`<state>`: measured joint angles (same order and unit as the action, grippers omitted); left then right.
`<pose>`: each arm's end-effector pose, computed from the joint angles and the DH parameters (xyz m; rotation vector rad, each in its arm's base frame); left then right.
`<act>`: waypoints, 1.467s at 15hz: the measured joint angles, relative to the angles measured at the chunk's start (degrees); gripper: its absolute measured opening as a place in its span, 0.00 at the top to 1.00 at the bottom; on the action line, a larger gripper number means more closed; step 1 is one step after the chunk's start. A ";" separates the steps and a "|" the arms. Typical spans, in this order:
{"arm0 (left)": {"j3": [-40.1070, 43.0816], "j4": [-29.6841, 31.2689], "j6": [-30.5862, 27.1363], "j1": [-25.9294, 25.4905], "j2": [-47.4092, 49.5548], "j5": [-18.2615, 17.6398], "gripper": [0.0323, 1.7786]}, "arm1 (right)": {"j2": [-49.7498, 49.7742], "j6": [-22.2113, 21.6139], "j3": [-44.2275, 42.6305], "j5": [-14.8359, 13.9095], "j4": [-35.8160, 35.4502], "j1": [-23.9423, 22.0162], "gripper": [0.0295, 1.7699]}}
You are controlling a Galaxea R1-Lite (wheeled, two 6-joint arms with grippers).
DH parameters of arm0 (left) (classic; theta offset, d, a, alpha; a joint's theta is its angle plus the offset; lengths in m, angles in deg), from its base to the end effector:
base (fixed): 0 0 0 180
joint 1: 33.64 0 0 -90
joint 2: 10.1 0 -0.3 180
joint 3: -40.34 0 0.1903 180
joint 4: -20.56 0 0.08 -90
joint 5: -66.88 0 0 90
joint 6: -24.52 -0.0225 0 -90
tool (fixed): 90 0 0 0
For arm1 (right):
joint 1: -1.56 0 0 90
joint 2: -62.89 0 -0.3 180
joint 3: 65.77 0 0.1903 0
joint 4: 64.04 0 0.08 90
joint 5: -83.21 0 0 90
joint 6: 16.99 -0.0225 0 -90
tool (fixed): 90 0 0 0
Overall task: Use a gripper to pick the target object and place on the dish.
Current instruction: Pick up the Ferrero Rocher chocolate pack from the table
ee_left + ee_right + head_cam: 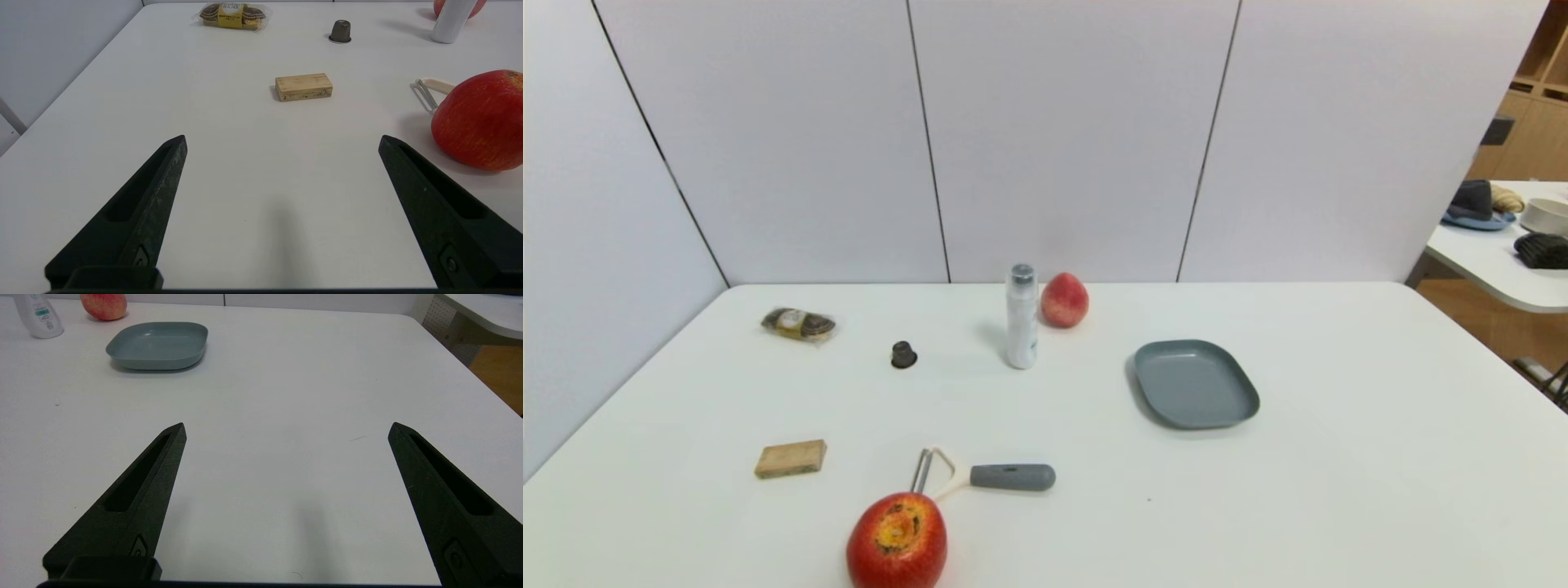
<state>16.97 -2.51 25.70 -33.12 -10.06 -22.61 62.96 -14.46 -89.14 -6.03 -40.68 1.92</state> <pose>-0.0229 0.0004 0.0760 -0.0206 -0.0059 -0.0002 -0.0229 0.0002 0.0755 -0.0442 -0.0018 0.0195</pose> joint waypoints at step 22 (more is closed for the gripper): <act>-17.64 -12.40 -0.74 0.11 -15.79 -0.16 0.05 | 0.00 0.00 0.00 -0.02 0.00 0.02 0.03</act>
<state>-0.67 -14.90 24.96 -33.01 -25.84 -22.76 62.96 -14.46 -89.14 -6.05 -40.68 1.94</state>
